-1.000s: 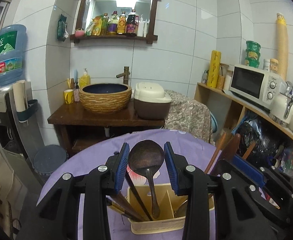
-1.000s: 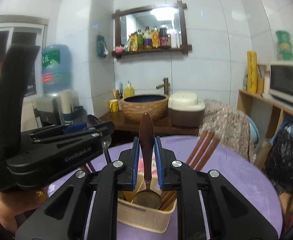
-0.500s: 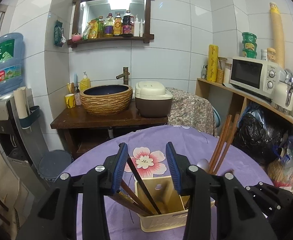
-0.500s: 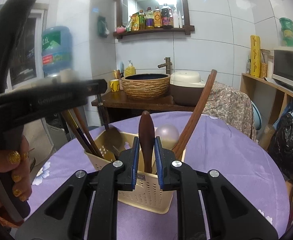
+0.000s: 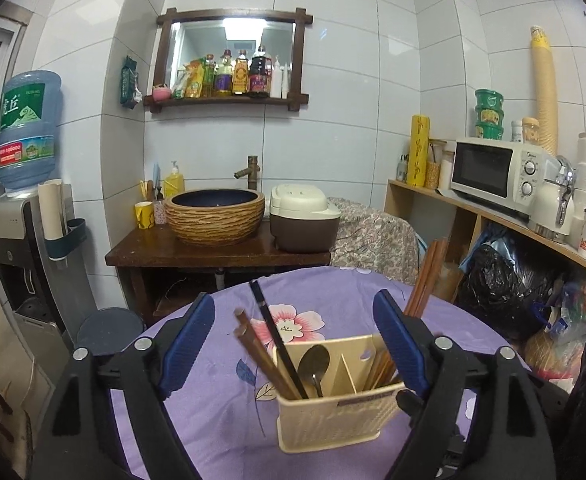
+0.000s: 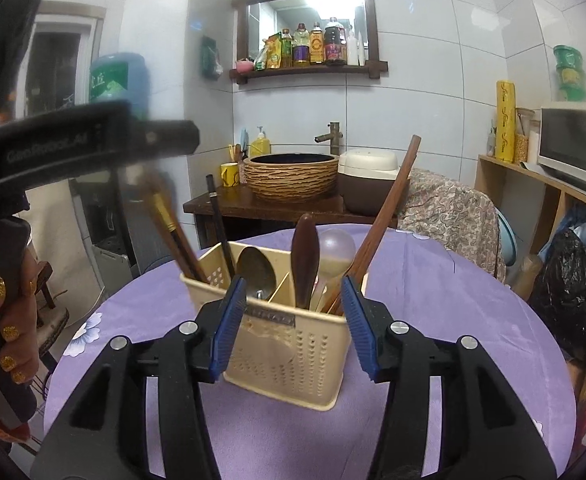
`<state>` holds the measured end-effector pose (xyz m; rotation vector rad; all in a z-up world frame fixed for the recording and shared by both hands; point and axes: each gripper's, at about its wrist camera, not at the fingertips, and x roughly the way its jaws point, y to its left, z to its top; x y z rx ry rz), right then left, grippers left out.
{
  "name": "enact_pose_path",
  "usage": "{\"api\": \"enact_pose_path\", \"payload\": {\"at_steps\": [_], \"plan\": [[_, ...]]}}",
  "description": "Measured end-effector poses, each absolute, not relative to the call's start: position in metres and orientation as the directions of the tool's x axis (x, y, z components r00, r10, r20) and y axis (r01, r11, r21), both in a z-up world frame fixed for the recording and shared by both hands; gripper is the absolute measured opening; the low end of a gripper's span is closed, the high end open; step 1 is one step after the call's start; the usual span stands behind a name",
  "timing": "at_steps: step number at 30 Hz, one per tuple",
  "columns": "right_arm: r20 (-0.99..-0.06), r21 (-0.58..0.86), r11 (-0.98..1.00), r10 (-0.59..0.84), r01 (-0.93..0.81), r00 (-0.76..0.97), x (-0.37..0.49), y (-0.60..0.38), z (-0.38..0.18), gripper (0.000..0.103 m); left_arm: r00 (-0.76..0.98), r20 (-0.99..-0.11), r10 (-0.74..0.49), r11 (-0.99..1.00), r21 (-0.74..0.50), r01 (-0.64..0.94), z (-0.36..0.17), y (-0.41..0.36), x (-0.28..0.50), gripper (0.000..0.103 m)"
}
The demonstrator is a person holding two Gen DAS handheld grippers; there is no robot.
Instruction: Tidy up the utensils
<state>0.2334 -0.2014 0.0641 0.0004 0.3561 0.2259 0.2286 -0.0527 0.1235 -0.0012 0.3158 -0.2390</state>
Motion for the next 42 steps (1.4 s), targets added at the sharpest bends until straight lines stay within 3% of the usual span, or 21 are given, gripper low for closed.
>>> {"api": "enact_pose_path", "payload": {"at_steps": [2,4,6,10,16,22,27,42], "plan": [[-0.335,0.044,0.975,0.221,-0.219,0.916,0.215,-0.203,0.060,0.078,0.929,-0.290,-0.228,0.973,-0.050,0.224,0.114,-0.042,0.211,0.098],[-0.319,0.037,0.976,0.216,-0.216,0.923,0.193,-0.204,0.053,0.082,0.932,-0.281,-0.231,0.973,-0.063,0.222,0.101,-0.031,0.195,0.098],[-0.323,0.007,0.981,0.186,-0.194,0.928,0.171,-0.205,0.042,0.093,0.930,-0.286,-0.229,0.973,-0.061,0.221,0.081,-0.020,0.172,0.098],[-0.321,-0.009,0.986,0.157,-0.169,0.934,0.113,-0.209,0.017,0.097,0.932,-0.303,-0.200,0.980,-0.058,0.191,0.046,-0.003,0.123,0.098],[-0.290,0.007,0.988,0.148,-0.152,0.946,0.031,-0.208,-0.006,0.097,0.925,-0.332,-0.185,0.976,-0.168,0.135,0.012,0.013,0.062,0.098],[-0.277,-0.025,0.991,0.118,-0.130,0.954,-0.020,-0.194,-0.014,0.097,0.934,-0.324,-0.148,0.982,-0.159,0.100,0.000,0.012,0.022,0.098],[-0.256,-0.009,0.992,0.121,-0.127,0.959,-0.035,-0.194,-0.008,0.097,0.941,-0.305,-0.148,0.987,-0.099,0.124,0.002,0.000,0.002,0.098],[-0.249,-0.003,0.991,0.131,-0.136,0.960,-0.039,-0.196,-0.004,0.097,0.954,-0.269,-0.133,0.990,-0.082,0.115,-0.001,-0.001,-0.012,0.098]]}}
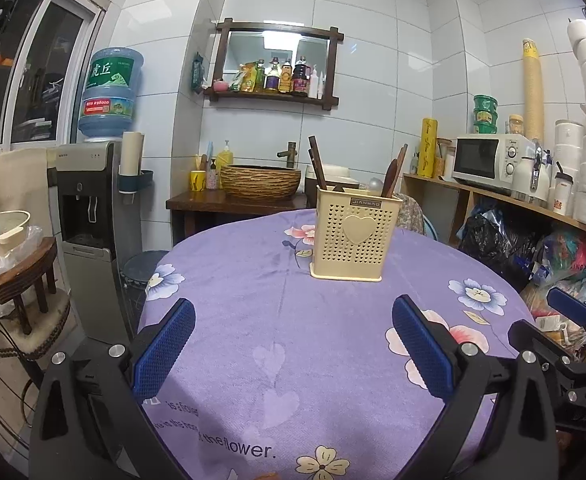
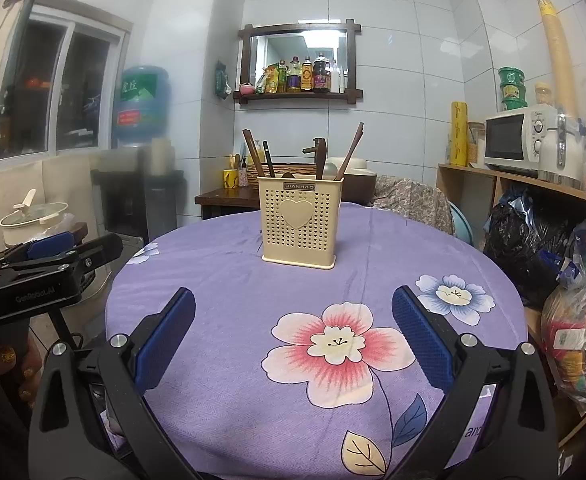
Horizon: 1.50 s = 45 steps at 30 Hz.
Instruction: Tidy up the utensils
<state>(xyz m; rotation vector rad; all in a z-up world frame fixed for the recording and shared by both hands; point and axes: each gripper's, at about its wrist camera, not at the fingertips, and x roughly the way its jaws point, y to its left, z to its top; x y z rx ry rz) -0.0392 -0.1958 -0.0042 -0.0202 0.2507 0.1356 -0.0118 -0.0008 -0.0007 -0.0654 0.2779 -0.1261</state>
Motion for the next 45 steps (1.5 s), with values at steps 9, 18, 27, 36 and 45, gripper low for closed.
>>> {"api": "enact_pose_path", "payload": {"at_steps": [9,18,27,36,45], "plan": [[-0.247,-0.008,0.991,0.129,-0.135,0.960,-0.0405,-0.1945,-0.0030,0.097,0.954,-0.268,-0.133,0.990,-0.080,0.115,0.0004,-0.0019,-0.0126,0.098],[-0.251,-0.005,0.990,0.132,-0.138,0.959,-0.0404,-0.1942,-0.0033,0.097,0.954,-0.271,-0.125,0.991,-0.076,0.108,0.0000,-0.0027,-0.0124,0.098],[-0.251,-0.004,0.991,0.132,-0.137,0.959,-0.0418,-0.1945,-0.0038,0.097,0.957,-0.265,-0.120,0.992,-0.073,0.104,0.0008,-0.0034,-0.0121,0.098],[-0.252,-0.006,0.991,0.131,-0.137,0.959,-0.0417,-0.1947,-0.0040,0.097,0.954,-0.281,-0.108,0.993,-0.080,0.089,0.0003,-0.0026,-0.0101,0.098],[-0.254,-0.005,0.990,0.132,-0.138,0.958,-0.0418,-0.1950,-0.0043,0.097,0.952,-0.286,-0.110,0.993,-0.075,0.093,0.0004,-0.0037,-0.0093,0.098]]}}
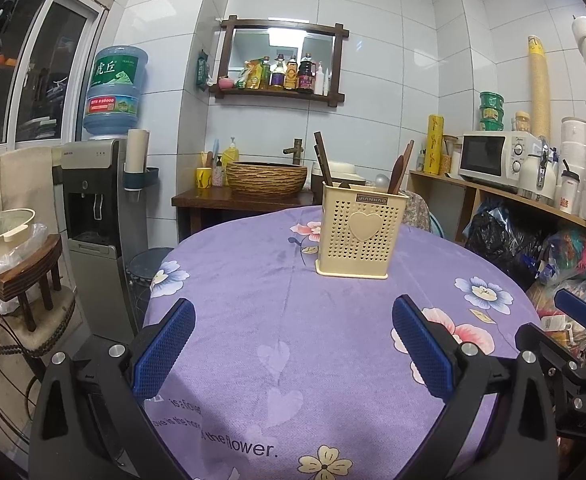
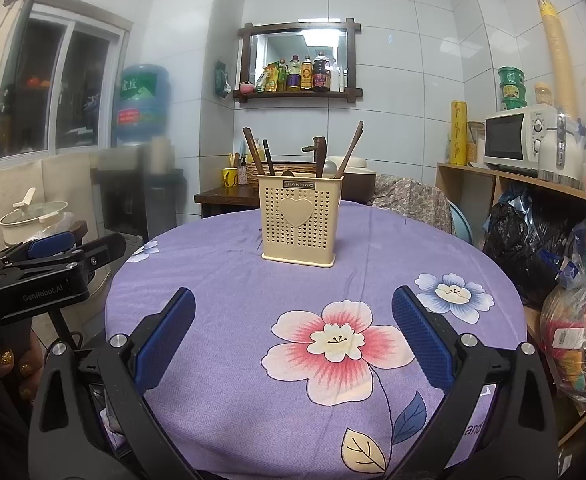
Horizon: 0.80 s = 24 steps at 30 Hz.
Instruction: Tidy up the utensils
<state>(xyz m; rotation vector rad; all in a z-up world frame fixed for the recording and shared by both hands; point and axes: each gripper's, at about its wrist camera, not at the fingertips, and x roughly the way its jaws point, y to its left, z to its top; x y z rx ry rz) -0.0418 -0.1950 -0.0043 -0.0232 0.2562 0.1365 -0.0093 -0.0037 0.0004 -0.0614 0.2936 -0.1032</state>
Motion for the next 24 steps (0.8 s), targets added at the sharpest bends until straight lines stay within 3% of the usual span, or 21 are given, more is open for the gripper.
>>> {"api": "enact_pose_path", "payload": {"at_steps": [24], "plan": [[-0.266,0.001,0.990,0.136,-0.141,0.954,-0.0391,-0.1950,-0.0085,0.097,0.949,-0.292,-0.119,0.992,-0.069,0.104,-0.0004,-0.0044,-0.0089,0.098]]}}
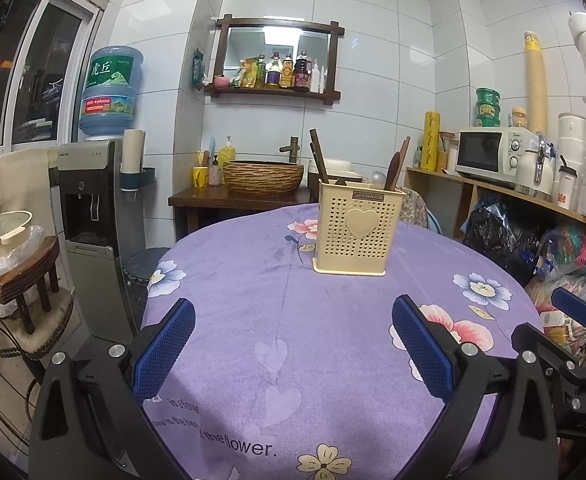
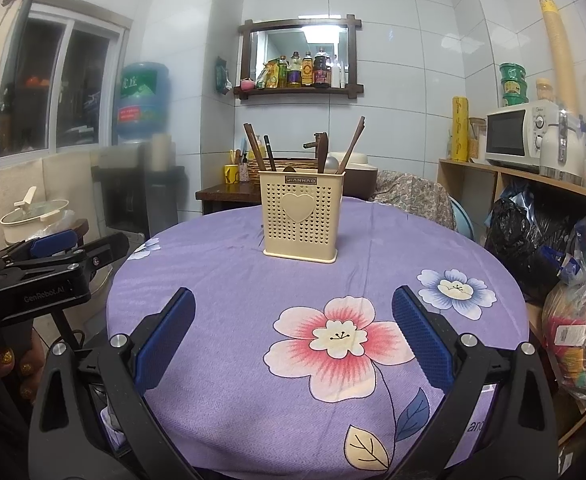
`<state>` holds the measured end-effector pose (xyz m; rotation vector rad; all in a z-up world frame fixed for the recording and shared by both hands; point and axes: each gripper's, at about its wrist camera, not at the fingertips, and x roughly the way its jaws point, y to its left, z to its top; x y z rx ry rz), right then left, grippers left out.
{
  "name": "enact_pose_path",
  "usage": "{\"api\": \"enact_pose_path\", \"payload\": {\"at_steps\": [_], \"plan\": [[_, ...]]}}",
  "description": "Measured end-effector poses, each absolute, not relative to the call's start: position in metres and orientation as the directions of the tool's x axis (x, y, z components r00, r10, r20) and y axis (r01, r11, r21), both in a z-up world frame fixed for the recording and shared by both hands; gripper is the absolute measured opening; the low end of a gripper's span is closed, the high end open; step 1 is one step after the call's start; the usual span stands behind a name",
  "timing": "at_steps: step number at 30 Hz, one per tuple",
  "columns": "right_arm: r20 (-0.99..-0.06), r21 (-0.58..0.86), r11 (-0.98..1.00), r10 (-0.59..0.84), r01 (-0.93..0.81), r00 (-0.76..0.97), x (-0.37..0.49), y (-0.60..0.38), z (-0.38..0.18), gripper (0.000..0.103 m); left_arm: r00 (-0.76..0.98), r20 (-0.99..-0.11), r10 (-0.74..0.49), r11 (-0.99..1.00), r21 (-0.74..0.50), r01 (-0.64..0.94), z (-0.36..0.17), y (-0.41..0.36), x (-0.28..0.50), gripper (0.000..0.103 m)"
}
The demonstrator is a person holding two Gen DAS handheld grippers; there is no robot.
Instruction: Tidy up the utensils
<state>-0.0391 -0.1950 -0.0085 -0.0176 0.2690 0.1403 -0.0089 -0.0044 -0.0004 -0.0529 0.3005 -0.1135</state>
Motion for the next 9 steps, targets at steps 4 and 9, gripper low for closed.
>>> {"api": "enact_pose_path", "payload": {"at_steps": [4,9], "plan": [[-0.267,0.002,0.990,0.136,-0.141,0.954,-0.0390,-0.1953,-0.0085,0.097,0.947,-0.300,-0.117,0.992,-0.071,0.100,0.0000,-0.0033,-0.0069,0.098],[-0.266,0.002,0.990,0.136,-0.140,0.954,-0.0392,-0.1957,-0.0085,0.097,0.944,-0.309,-0.116,0.993,-0.074,0.098,0.0016,-0.0012,-0.0049,0.098]]}}
